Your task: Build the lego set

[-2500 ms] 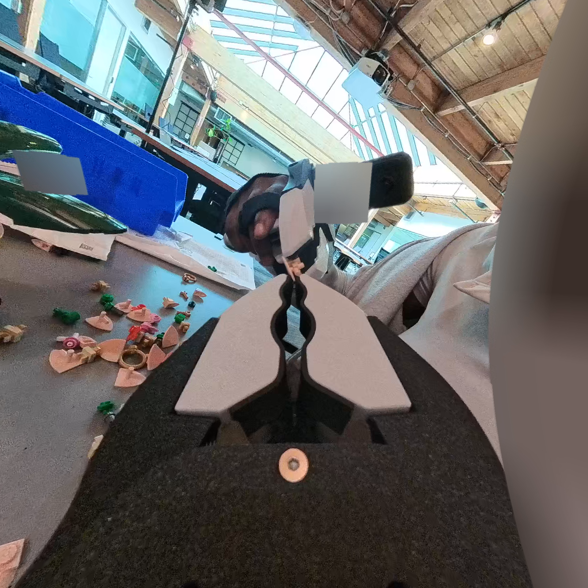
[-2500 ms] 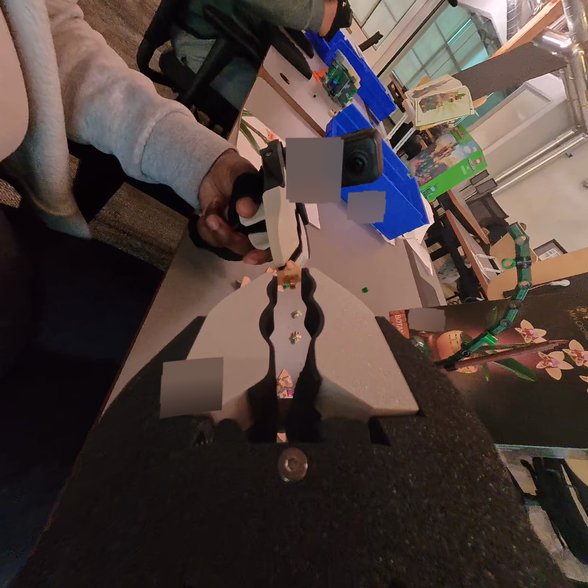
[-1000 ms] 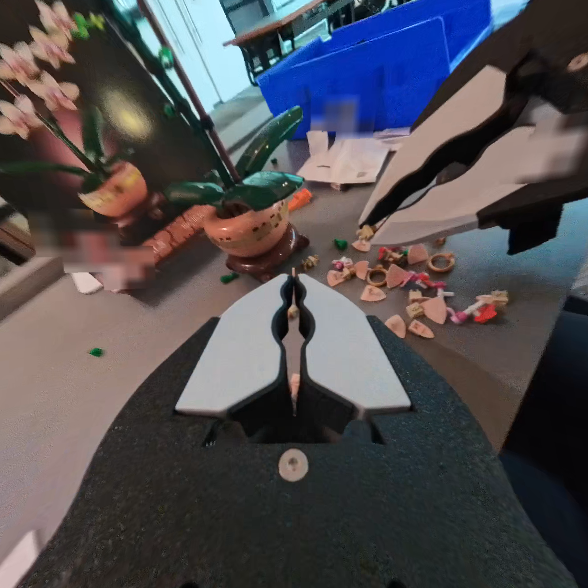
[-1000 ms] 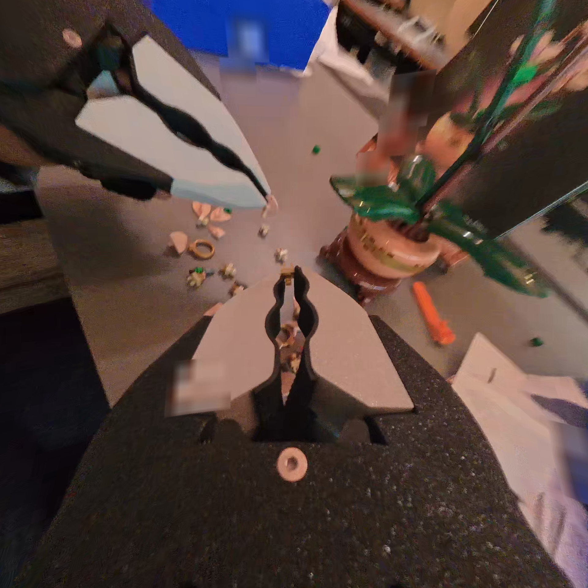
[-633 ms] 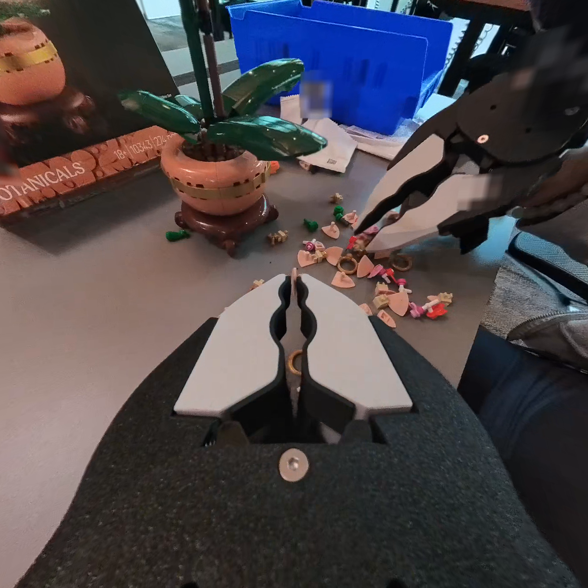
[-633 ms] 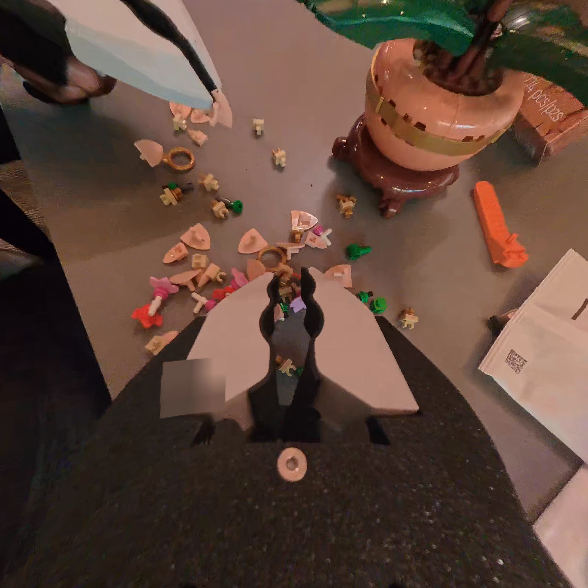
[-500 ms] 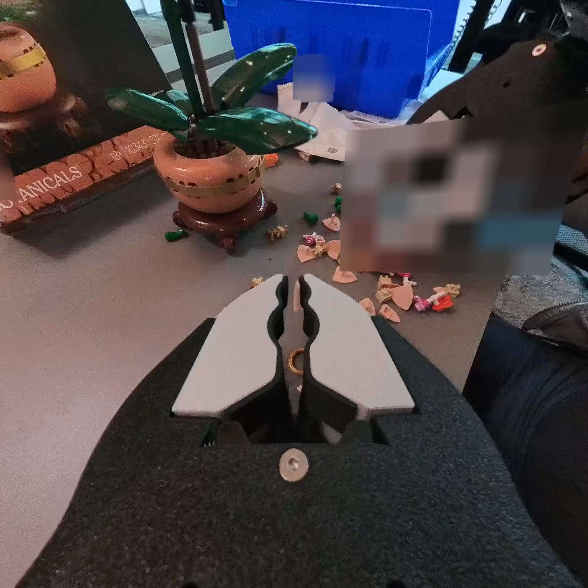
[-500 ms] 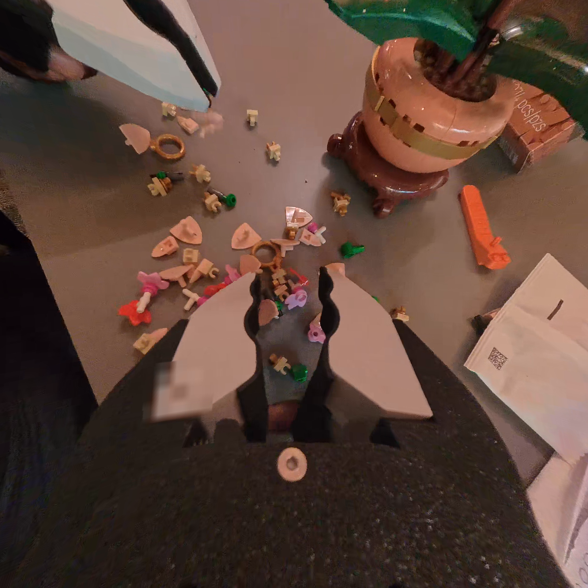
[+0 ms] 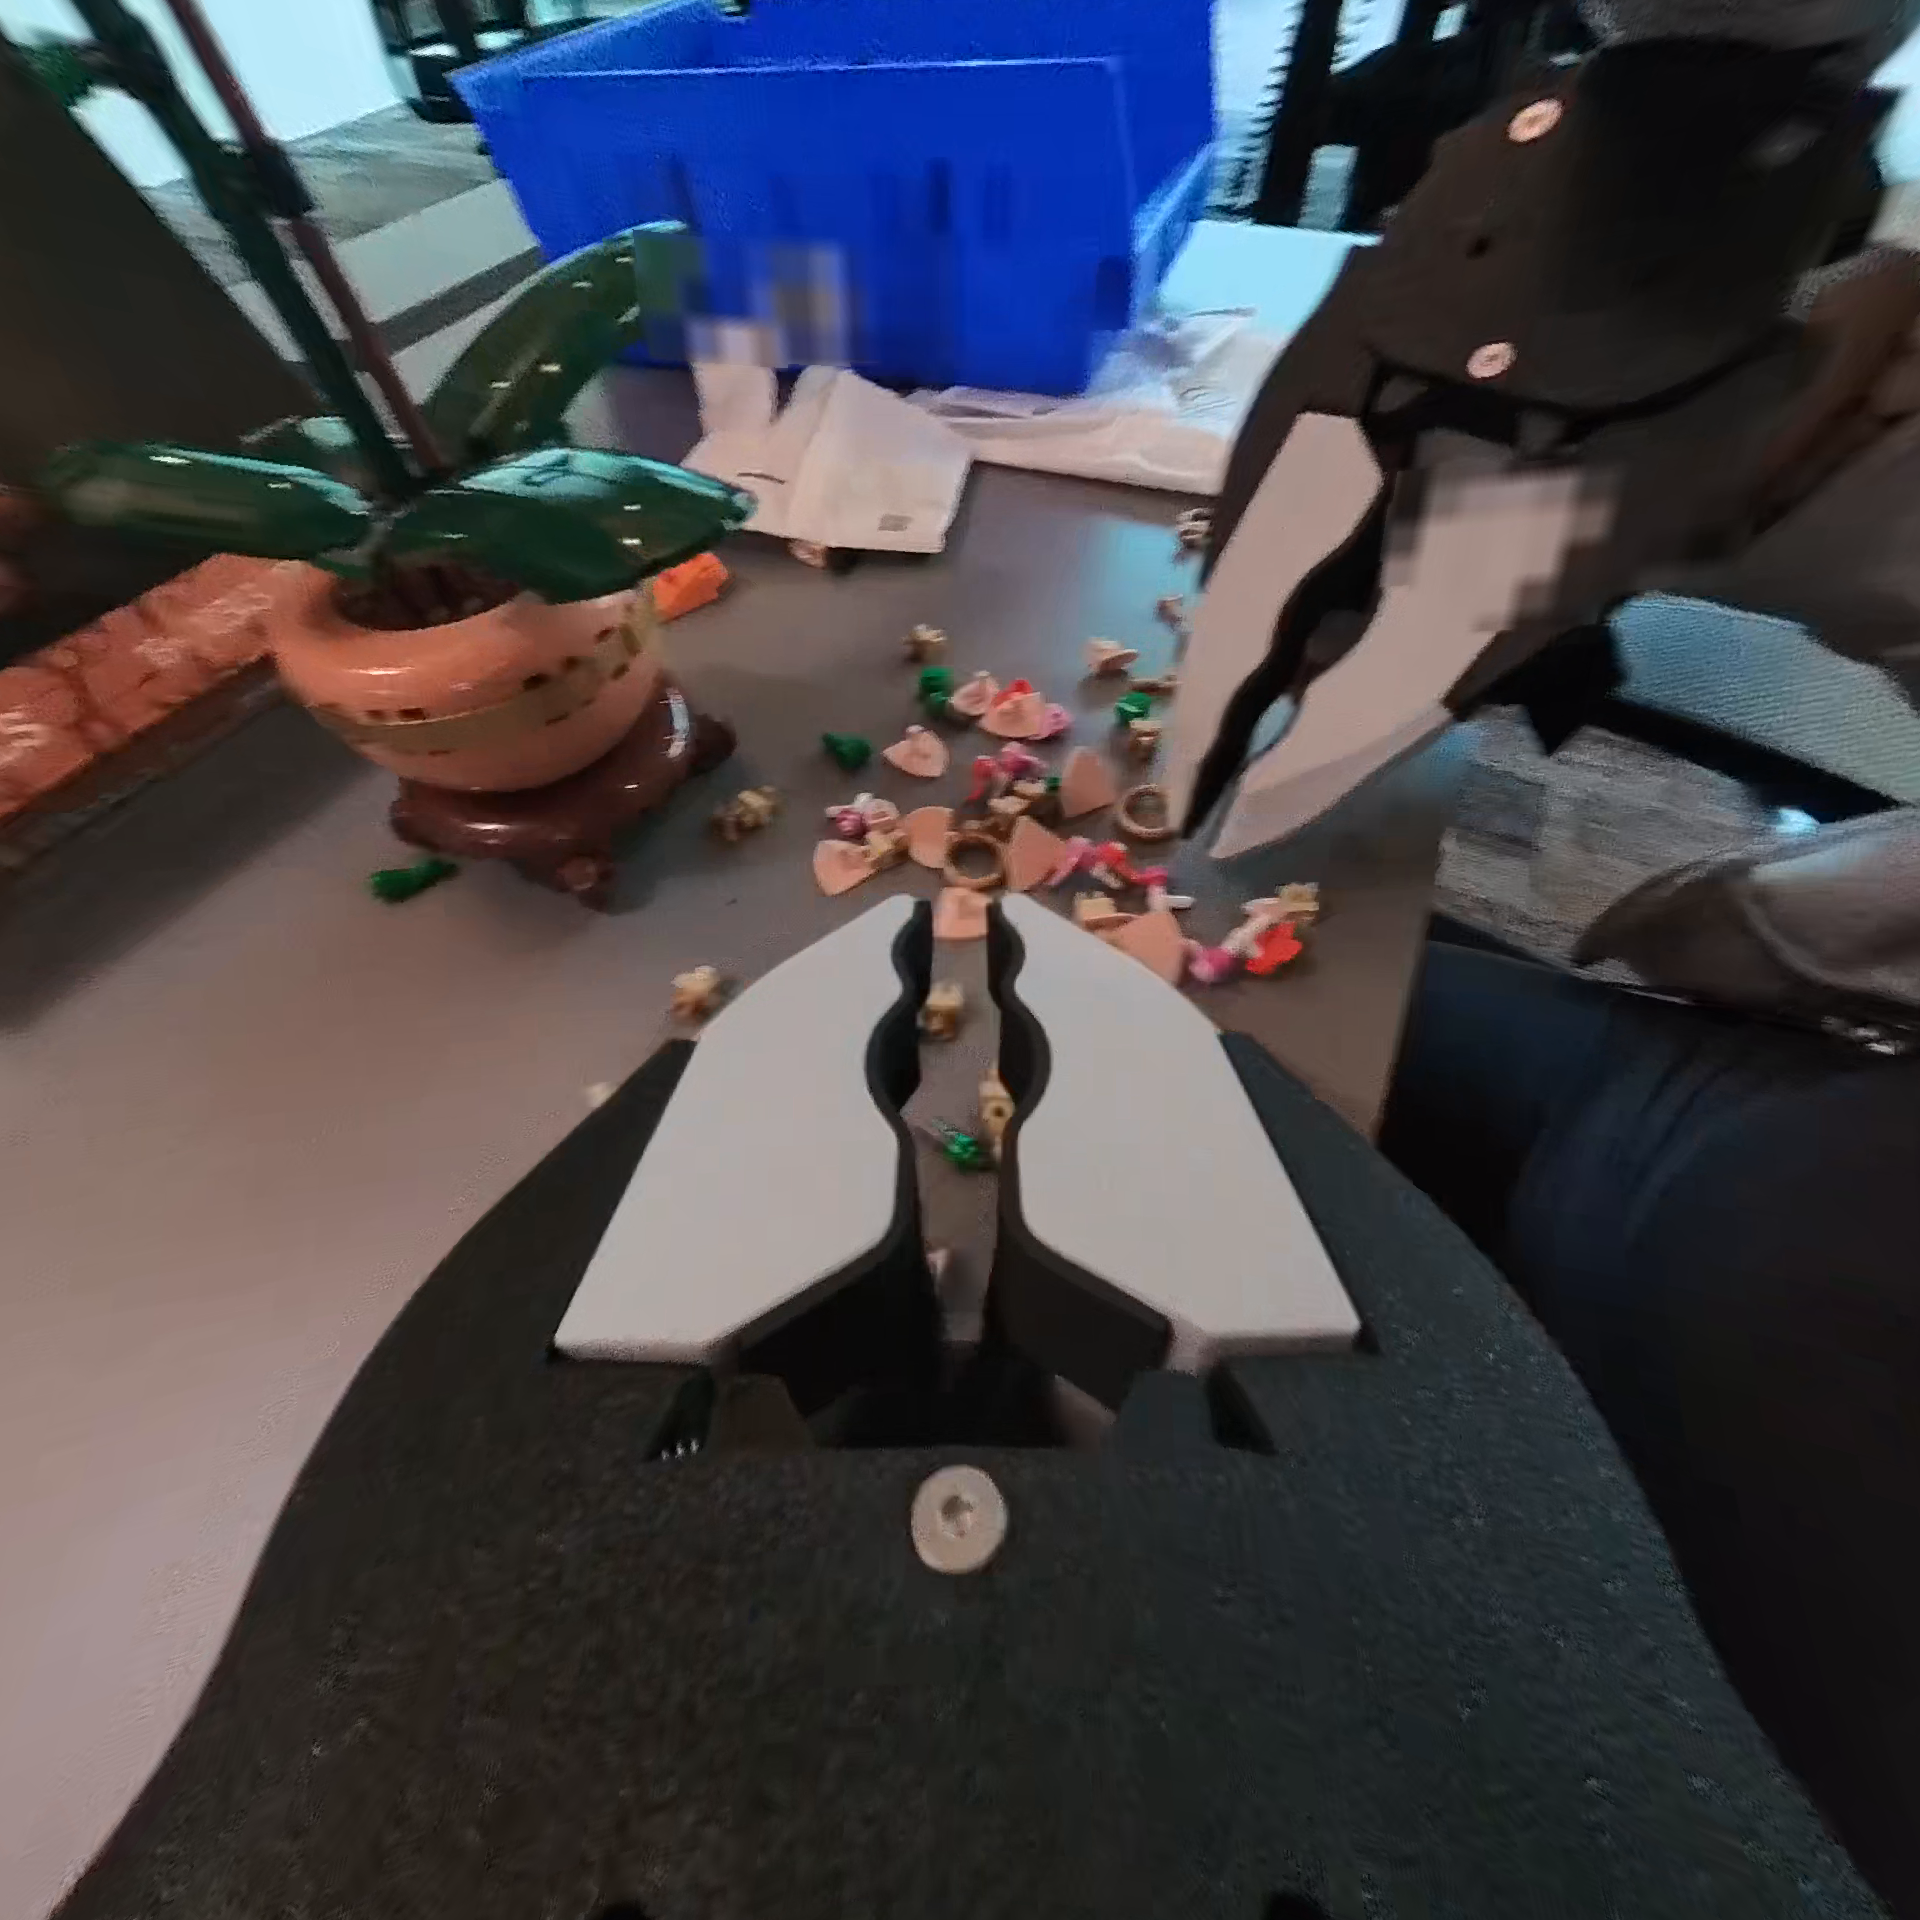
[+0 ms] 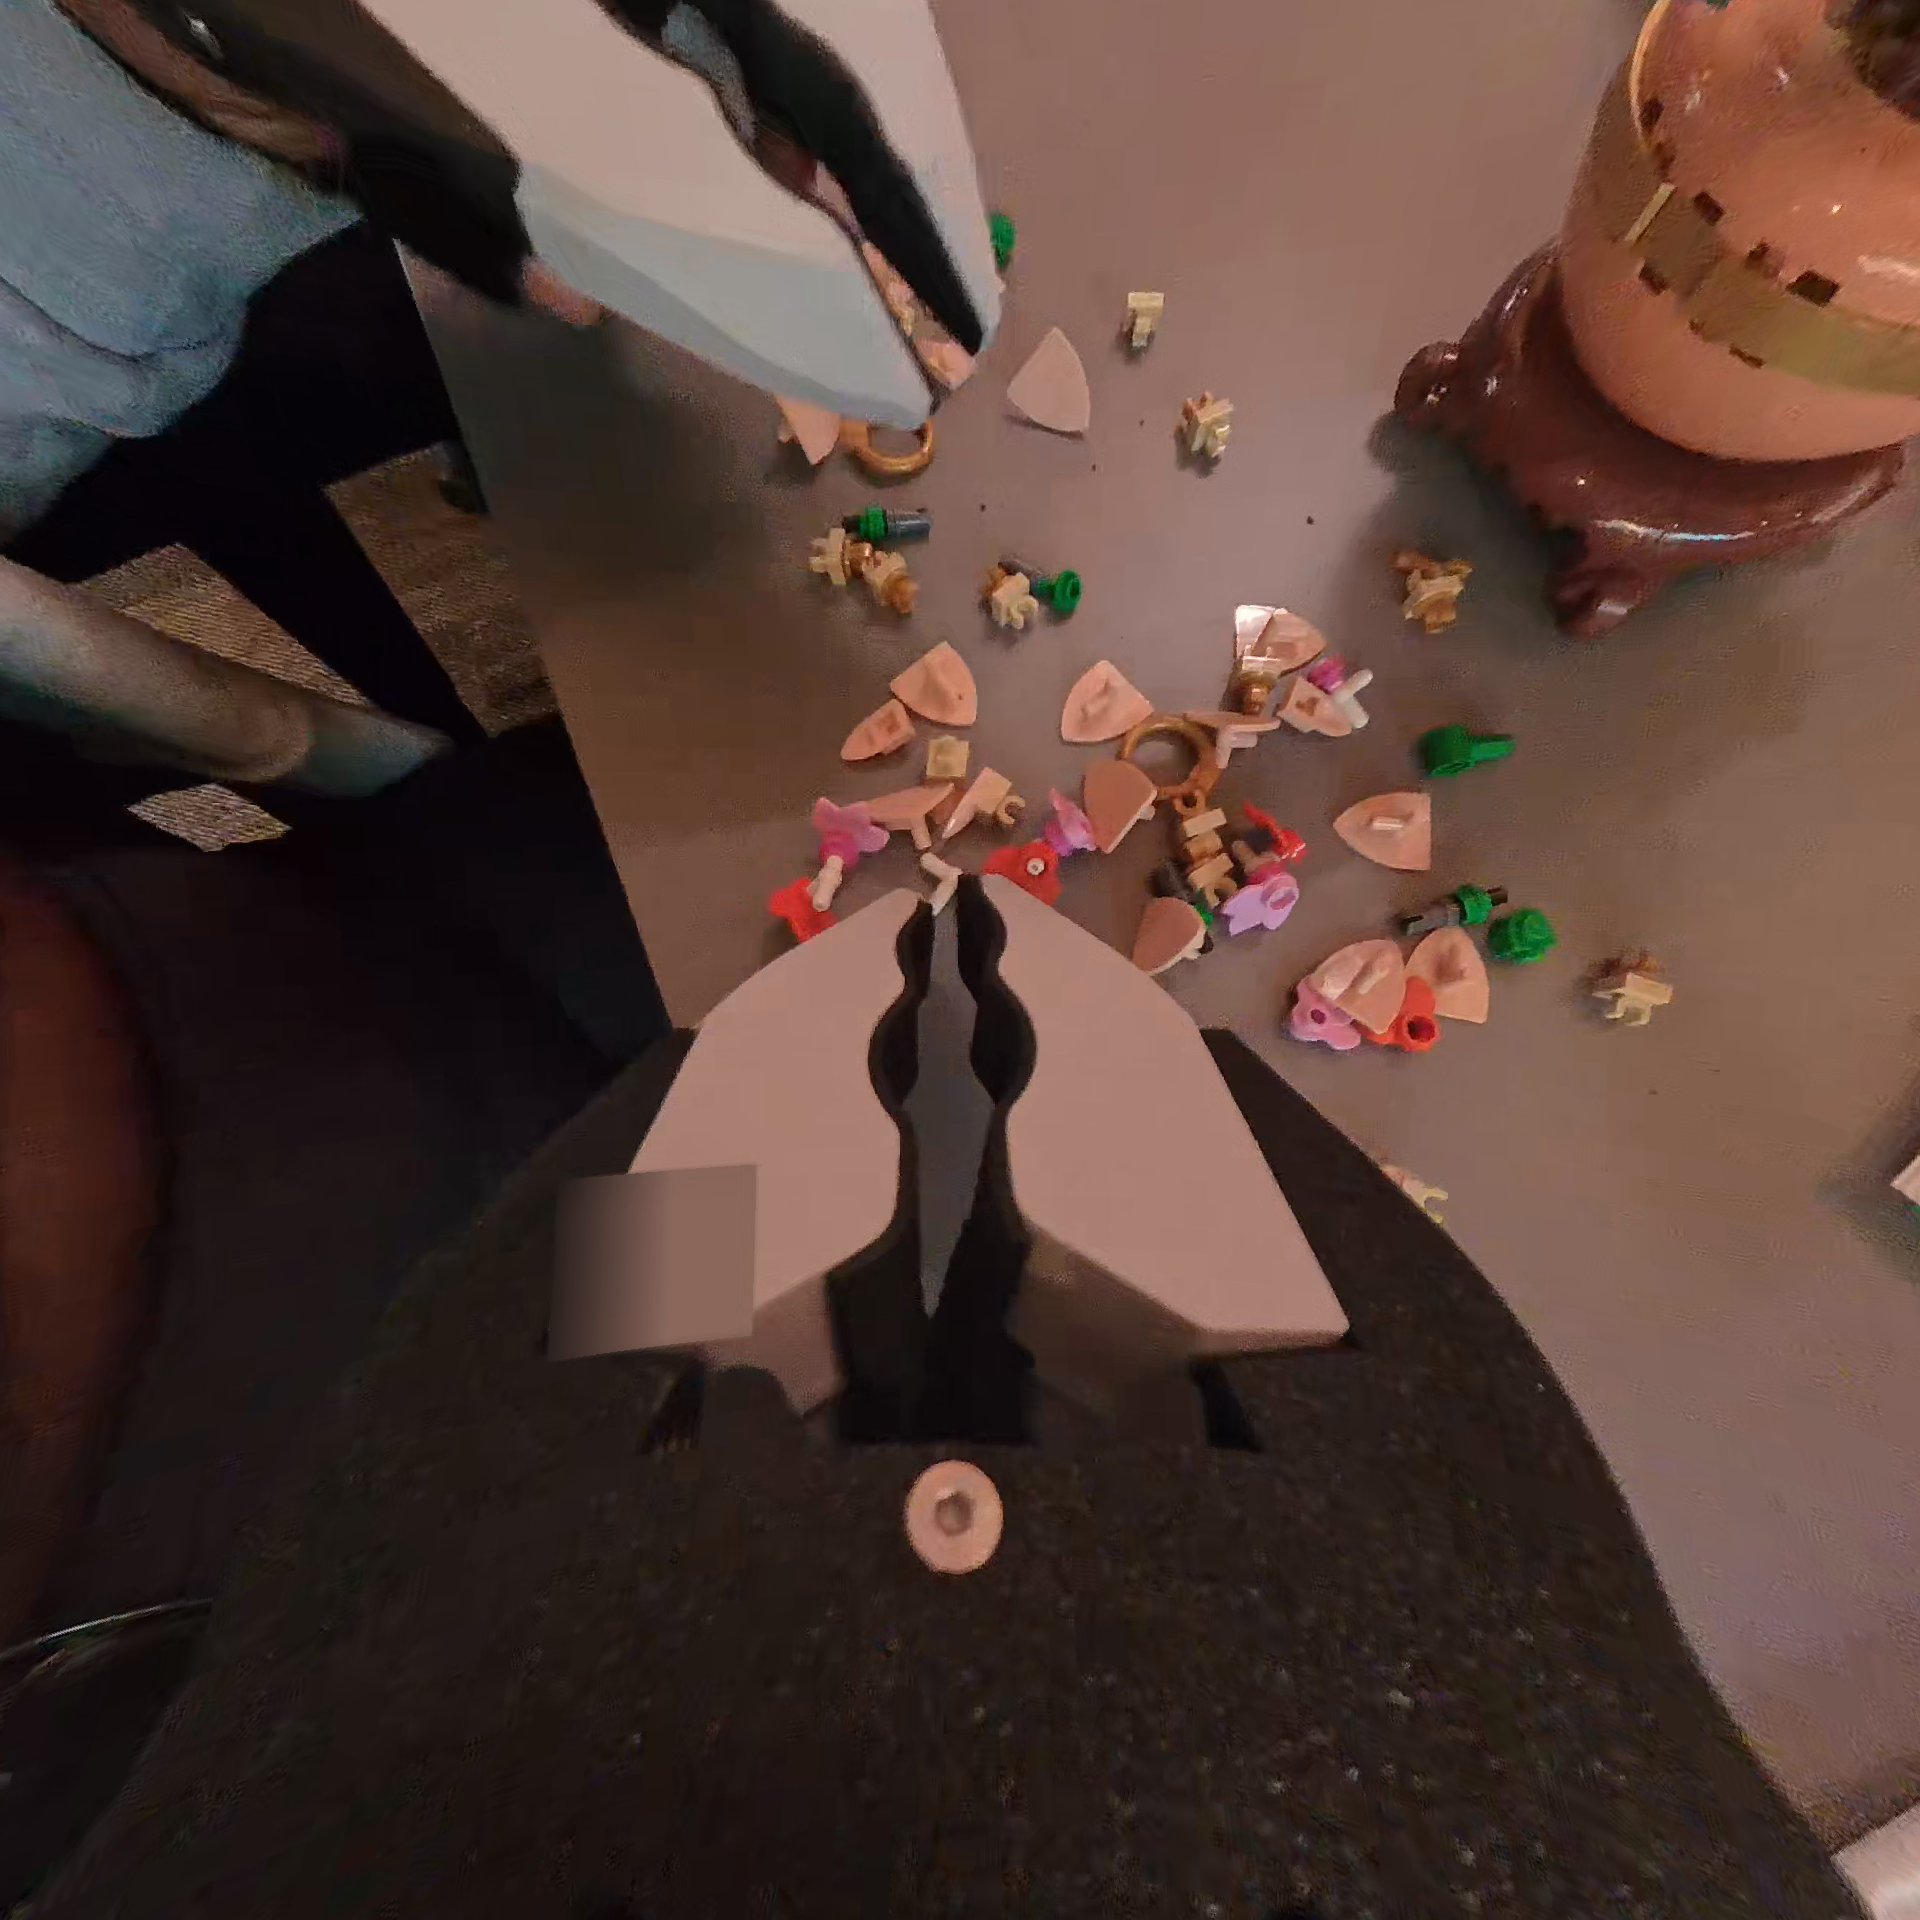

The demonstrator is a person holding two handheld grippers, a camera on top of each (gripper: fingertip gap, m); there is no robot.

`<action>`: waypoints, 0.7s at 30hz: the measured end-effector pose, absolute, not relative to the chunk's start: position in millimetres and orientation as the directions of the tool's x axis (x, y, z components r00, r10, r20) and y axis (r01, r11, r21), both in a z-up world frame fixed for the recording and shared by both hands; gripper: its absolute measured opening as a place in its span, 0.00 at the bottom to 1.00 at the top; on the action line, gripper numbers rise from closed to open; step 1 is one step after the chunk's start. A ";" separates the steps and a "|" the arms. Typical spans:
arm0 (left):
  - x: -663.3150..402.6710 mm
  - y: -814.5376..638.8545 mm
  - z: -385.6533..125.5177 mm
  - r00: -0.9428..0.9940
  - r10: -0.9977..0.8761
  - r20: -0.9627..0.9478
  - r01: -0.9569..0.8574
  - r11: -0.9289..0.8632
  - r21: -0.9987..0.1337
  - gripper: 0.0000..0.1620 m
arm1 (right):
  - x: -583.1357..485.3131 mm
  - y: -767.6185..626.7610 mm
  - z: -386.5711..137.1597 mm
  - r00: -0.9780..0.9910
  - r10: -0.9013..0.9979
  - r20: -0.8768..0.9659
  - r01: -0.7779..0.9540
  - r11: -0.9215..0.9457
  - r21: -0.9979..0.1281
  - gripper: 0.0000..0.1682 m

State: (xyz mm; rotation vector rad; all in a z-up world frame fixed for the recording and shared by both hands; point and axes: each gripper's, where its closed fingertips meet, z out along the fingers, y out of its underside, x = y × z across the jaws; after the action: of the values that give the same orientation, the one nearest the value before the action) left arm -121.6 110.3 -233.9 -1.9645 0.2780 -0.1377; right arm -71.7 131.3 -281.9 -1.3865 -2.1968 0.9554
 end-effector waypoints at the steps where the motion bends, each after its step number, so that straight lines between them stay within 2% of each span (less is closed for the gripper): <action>1: -108.8 107.0 -234.8 0.944 -0.328 0.014 -0.121 -0.386 -0.915 0.05 | -68.3 130.6 -281.6 -0.442 0.895 -0.063 0.652 0.272 -0.708 0.02; 3: -93.0 103.5 -240.0 0.916 -0.397 0.062 -0.123 -0.422 -0.898 0.05 | -65.3 128.5 -283.0 -0.435 0.898 -0.065 0.665 0.271 -0.696 0.02; 9: -64.5 99.8 -256.7 0.876 -0.482 -0.003 -0.260 -0.469 -0.844 0.04 | -56.5 128.1 -284.3 -0.450 0.893 -0.009 0.681 0.337 -0.650 0.03; 12: -50.7 100.4 -263.9 0.857 -0.514 -0.038 -0.319 -0.470 -0.823 0.04 | -43.8 126.6 -277.4 -0.443 0.896 -0.039 0.688 0.311 -0.656 0.13; 13: -48.4 100.8 -266.1 0.852 -0.520 -0.054 -0.339 -0.471 -0.814 0.04 | -41.4 122.8 -279.2 -0.442 0.896 -0.039 0.689 0.311 -0.655 0.13; 16: -50.2 103.3 -271.9 0.862 -0.500 -0.087 -0.364 -0.490 -0.792 0.04 | -38.8 114.2 -289.2 -0.422 0.907 -0.005 0.691 0.318 -0.649 0.13; 21: -66.4 105.1 -272.5 0.895 -0.432 -0.110 -0.348 -0.524 -0.777 0.04 | -53.9 106.0 -279.7 -0.366 0.930 0.007 0.637 0.256 -0.727 0.11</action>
State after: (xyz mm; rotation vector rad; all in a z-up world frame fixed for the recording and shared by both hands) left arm -66.4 105.1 -272.5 -2.1715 0.5571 -0.1204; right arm -53.9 106.0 -279.7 -1.4222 -2.0949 0.8982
